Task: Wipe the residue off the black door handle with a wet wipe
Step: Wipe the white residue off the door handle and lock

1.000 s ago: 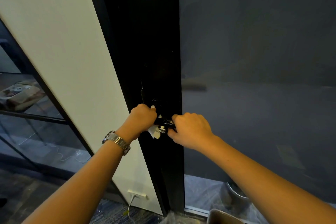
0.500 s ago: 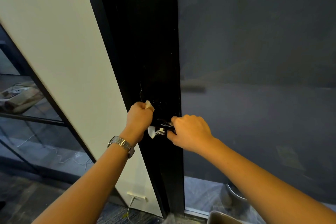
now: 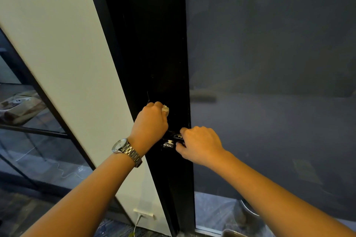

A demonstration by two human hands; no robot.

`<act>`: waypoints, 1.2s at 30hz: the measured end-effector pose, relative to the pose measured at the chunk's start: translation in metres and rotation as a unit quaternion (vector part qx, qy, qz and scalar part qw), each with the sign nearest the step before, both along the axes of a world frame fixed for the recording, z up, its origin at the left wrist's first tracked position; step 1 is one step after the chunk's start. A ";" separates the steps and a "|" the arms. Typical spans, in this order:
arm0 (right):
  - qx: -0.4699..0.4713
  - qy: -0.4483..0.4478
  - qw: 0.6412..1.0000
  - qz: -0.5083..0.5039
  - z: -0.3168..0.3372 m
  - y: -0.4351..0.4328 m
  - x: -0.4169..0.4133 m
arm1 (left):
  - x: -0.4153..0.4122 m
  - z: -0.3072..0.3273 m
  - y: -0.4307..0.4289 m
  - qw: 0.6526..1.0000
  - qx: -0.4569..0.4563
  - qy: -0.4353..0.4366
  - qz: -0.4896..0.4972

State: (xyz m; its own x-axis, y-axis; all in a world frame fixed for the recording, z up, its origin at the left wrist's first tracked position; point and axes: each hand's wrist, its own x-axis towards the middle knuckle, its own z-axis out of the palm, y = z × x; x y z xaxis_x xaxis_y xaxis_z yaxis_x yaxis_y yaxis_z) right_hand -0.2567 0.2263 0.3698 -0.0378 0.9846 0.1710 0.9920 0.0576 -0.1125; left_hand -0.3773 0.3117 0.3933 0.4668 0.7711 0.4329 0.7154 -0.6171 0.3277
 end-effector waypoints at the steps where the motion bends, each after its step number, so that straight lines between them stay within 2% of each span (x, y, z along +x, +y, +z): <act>1: 0.000 -0.001 1.000 0.000 0.000 0.000 0.000 | 0.002 -0.001 0.000 1.000 0.009 0.027 0.010; 6: 0.005 -0.007 1.000 -0.004 -0.001 0.001 0.000 | 0.008 0.002 -0.002 0.997 0.003 0.047 0.056; 9: 0.003 -0.007 1.000 -0.002 -0.002 0.001 0.001 | 0.004 -0.004 0.001 0.997 -0.014 0.063 0.041; 12: 0.003 -0.002 1.000 0.002 -0.002 0.002 0.002 | 0.000 -0.009 -0.001 0.998 -0.055 0.022 0.037; 20: -0.006 0.029 0.999 -0.013 -0.001 0.000 0.000 | -0.008 0.001 -0.008 0.998 -0.037 0.038 -0.018; 24: 0.001 0.051 0.999 -0.018 -0.001 -0.003 0.000 | -0.018 0.012 -0.003 0.994 -0.092 0.033 -0.053; 27: 0.003 0.082 0.996 -0.019 0.000 -0.004 -0.001 | -0.025 0.022 -0.006 0.986 -0.139 -0.003 -0.086; 31: 0.003 0.114 0.993 -0.010 0.001 -0.007 0.000 | -0.015 0.033 -0.022 0.954 -0.247 -0.088 -0.142; 36: 0.014 0.133 0.990 -0.035 -0.002 -0.006 0.001 | -0.001 0.032 -0.033 0.937 -0.287 -0.158 -0.120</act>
State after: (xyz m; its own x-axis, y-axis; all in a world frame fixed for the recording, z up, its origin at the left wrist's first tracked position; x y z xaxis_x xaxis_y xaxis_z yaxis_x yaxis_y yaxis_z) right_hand -0.2561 0.2206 0.3683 0.0802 0.9781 0.1920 0.9294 -0.0038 -0.3690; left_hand -0.3785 0.2788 0.4253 0.5744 0.8090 0.1250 0.3895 -0.4044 0.8275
